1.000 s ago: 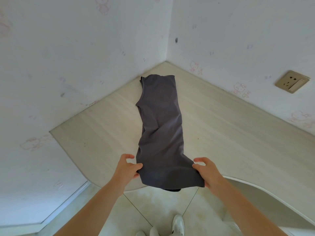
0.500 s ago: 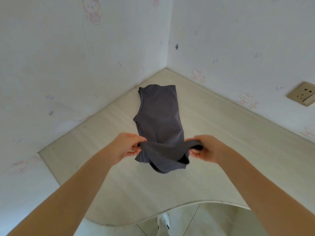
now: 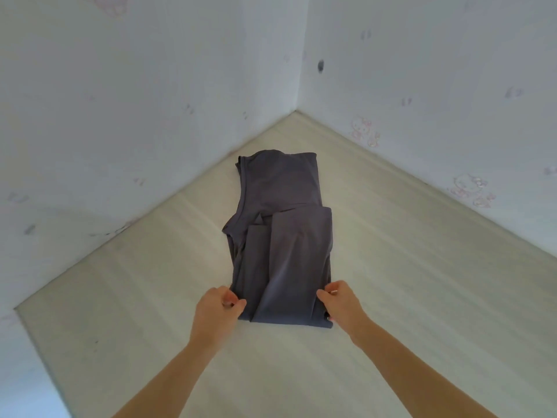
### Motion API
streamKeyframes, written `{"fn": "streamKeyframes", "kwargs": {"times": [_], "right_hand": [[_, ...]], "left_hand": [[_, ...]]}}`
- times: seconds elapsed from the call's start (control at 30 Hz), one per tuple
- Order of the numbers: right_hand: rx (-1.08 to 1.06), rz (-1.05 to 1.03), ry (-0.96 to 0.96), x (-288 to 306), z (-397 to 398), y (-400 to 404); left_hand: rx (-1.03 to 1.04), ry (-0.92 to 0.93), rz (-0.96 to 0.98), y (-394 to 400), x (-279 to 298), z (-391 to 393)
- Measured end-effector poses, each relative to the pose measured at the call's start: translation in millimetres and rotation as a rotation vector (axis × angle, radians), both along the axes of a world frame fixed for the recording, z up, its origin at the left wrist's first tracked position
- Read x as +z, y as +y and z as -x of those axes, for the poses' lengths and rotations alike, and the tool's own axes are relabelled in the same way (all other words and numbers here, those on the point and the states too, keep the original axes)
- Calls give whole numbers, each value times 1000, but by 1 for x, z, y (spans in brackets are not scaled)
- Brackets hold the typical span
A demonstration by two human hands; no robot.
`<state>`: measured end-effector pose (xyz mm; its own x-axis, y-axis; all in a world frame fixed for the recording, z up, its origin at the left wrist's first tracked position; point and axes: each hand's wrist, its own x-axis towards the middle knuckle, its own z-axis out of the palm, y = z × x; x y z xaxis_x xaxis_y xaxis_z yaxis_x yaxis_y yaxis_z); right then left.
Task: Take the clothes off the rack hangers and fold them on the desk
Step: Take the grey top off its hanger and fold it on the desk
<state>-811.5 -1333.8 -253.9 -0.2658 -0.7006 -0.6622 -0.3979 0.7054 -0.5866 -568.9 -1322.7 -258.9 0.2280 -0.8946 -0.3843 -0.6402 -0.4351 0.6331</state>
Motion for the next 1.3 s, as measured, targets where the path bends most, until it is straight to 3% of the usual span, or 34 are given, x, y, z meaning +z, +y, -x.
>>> {"fn": "streamKeyframes", "kwargs": {"times": [0.37, 0.5, 0.67, 0.83, 0.97, 1.1, 1.2, 1.3], "right_hand": [[181, 93, 216, -7, -4, 37], [115, 143, 185, 1, -1, 37], [54, 202, 168, 7, 2, 42], [-4, 313, 187, 16, 22, 42], [-174, 376, 98, 22, 47, 42], [-130, 362, 103, 14, 50, 47], [-4, 389, 42, 10, 37, 54], [231, 462, 95, 6, 28, 62]], "left_hand": [[-69, 15, 52, 17, -11, -4], [38, 100, 40, 21, -6, 0], [-94, 52, 45, 26, -13, 9], [112, 177, 42, 16, 6, -6], [209, 330, 137, 14, 25, -34], [114, 341, 121, 20, 18, -40], [-100, 394, 69, 29, 5, -26], [-377, 81, 127, 36, -14, -10]]}}
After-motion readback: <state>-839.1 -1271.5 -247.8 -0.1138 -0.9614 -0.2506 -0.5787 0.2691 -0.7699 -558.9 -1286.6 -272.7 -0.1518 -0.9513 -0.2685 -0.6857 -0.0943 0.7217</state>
